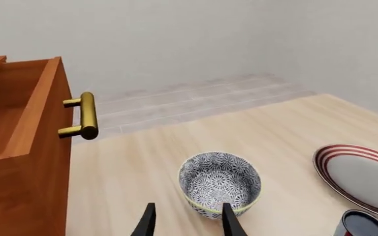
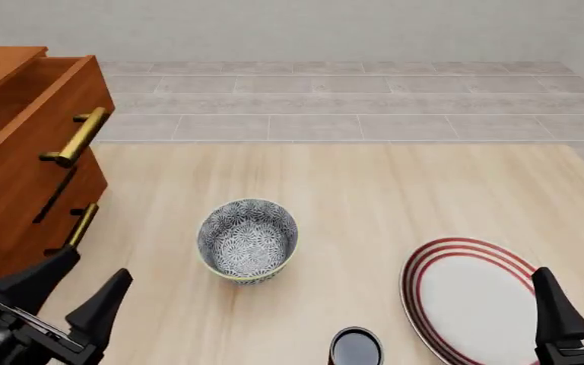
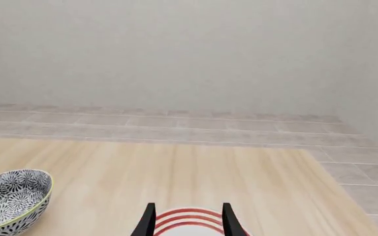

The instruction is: Put the bowl on top of the cabinet.

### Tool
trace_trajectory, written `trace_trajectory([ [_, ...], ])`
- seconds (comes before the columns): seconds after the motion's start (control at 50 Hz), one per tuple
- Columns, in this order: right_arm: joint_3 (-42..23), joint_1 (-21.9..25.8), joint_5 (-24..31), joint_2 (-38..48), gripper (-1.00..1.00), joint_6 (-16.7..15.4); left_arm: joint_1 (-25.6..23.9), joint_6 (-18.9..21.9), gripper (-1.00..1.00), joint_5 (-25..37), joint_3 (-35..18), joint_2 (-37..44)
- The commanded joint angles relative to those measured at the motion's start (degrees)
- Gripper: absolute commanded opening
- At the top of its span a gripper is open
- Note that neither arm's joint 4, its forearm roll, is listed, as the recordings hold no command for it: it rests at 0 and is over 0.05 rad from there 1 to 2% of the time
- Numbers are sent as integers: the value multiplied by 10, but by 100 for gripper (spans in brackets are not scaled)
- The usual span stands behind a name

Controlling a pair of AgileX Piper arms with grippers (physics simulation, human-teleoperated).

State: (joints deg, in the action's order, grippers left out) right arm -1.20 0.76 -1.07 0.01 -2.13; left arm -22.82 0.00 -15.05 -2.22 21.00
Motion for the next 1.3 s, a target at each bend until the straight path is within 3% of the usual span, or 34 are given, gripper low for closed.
trace_trajectory([
  [0.02,0,0,-1,0,100,0,-32,0,100,-53,-6,68],
  [0.26,0,0,-1,0,100,0,-59,-9,100,-119,-17,162],
  [0.42,1,-1,-1,0,100,0,-81,-10,100,-79,-61,177],
  [0.56,0,0,-1,0,100,0,-91,-22,100,-83,-78,217],
  [0.98,-1,-2,-1,0,100,-2,-86,-37,100,-90,-115,352],
  [1.3,-3,-3,0,0,100,-4,-53,-46,100,-68,-137,382],
])
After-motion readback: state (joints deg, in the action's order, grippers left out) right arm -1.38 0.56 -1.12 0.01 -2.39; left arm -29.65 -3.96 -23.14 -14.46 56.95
